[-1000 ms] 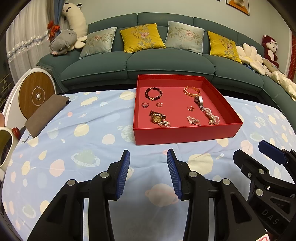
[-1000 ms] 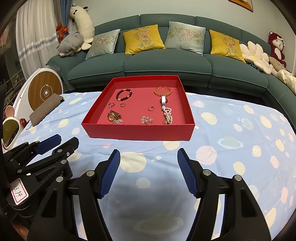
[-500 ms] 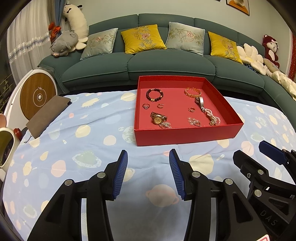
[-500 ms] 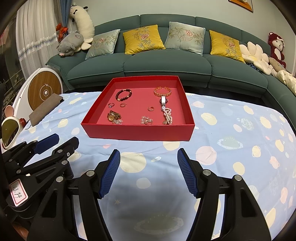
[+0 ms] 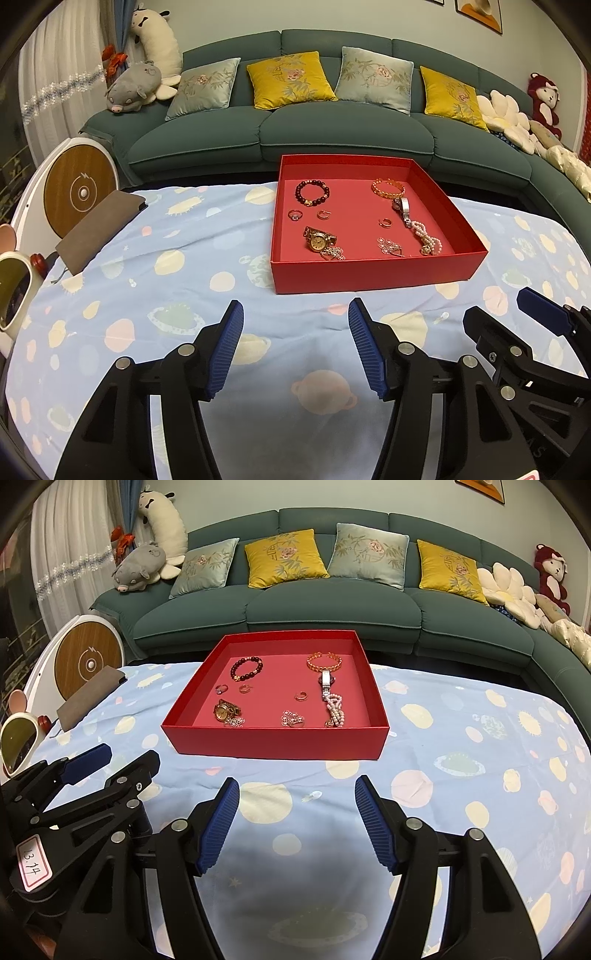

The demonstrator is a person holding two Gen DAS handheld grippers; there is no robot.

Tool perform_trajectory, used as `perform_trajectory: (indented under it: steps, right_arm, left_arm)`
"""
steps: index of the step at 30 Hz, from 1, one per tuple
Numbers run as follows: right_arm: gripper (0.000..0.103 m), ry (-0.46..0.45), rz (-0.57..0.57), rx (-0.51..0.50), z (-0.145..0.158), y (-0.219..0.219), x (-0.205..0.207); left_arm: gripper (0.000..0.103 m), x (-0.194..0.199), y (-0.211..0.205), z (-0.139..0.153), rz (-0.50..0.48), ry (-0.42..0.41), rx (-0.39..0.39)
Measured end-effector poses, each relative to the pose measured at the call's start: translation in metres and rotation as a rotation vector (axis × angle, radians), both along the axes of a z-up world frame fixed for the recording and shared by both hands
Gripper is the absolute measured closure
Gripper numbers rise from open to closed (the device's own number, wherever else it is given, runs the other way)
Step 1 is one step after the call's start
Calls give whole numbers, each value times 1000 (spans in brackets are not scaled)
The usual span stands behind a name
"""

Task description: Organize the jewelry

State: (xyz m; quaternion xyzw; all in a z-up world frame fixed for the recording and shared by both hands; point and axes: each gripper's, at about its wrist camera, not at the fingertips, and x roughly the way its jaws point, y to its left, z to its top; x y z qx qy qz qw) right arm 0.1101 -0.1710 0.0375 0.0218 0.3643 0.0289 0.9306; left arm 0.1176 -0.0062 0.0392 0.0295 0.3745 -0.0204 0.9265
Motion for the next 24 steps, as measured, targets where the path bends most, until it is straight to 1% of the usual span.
perform_trajectory:
  steps: [10, 19, 24]
  right_arm:
    - [40, -5, -12, 5, 1, -2, -1]
    - [40, -5, -10, 0, 0, -1, -1]
    - [40, -5, -9, -4, 0, 0, -2]
  left_arm:
    - [45, -4, -4, 6, 6, -29, 17]
    - [46, -3, -4, 5, 8, -22, 7]
    - [46, -3, -4, 4, 9, -24, 15]
